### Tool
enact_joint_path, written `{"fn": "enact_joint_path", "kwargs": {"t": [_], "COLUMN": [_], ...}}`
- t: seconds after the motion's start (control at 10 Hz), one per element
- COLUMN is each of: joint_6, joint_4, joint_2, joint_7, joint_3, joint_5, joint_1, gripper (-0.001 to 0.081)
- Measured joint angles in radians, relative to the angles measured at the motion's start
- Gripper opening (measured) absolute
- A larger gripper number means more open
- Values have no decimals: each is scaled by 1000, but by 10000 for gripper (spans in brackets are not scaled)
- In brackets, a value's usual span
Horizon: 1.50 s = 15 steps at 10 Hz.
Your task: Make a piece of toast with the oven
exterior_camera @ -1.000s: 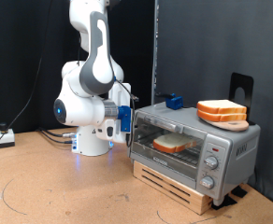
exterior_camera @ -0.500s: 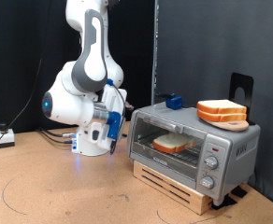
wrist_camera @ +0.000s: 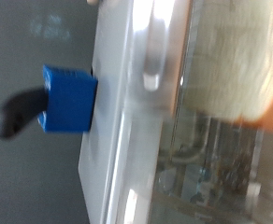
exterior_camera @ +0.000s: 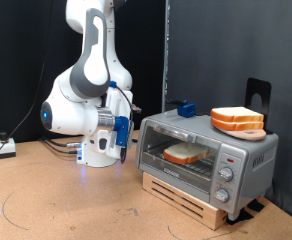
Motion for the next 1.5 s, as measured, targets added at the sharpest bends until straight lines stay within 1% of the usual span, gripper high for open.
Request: {"fn": "enact_joint_path", "kwargs": {"t": [0.3, 0.5, 0.6, 0.7, 0.8, 0.9, 1.0, 1.1, 1.3, 1.4, 1.5], "joint_6": [5, 32, 27, -8, -9, -2, -2, 15, 36, 101, 147], "joint_4": [117, 179, 177, 180, 193, 218, 245, 273, 342, 369, 380], "joint_2": [83, 135, 135, 139, 153, 183, 220, 255, 324, 350, 361], "joint_7": [46, 49, 46, 43, 37, 50, 94, 117, 136, 134, 133], "joint_3": [0, 3, 3, 3, 4, 8, 10, 12, 17, 21, 25], "joint_5": [11, 16, 15, 15, 39, 74, 118, 147, 151, 168, 177], "joint_1": [1, 2, 1, 0, 1, 1, 1, 2, 6, 12, 23], "gripper": [807, 807, 807, 807, 807, 807, 807, 807, 807, 807, 807]}}
